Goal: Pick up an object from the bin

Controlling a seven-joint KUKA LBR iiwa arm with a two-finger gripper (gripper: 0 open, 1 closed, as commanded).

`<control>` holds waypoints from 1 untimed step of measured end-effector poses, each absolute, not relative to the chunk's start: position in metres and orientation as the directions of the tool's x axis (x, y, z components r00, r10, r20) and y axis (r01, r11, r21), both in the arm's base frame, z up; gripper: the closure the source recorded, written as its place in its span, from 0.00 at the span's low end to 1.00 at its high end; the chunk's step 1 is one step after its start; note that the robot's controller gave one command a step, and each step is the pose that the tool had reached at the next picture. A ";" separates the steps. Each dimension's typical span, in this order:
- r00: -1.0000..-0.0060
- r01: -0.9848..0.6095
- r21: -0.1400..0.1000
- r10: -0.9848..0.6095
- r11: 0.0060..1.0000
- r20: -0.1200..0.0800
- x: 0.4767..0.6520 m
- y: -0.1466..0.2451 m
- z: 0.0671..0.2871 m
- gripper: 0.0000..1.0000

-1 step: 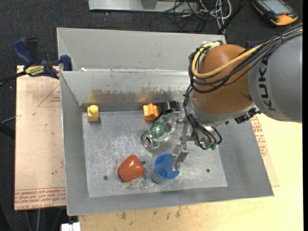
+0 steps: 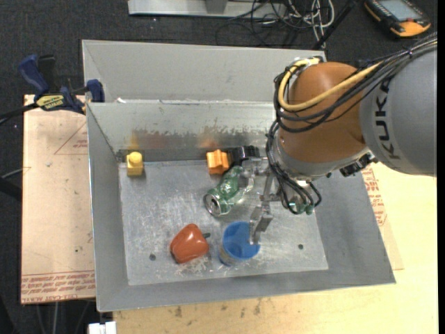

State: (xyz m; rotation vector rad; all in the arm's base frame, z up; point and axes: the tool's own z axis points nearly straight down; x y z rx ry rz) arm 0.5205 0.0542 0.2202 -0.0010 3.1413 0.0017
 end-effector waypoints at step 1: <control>-0.999 -0.045 0.003 -0.045 0.999 -0.012 0.525 0.060 0.078 1.00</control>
Offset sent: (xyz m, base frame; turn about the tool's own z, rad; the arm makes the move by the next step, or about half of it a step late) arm 0.0000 0.0000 0.0000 0.0000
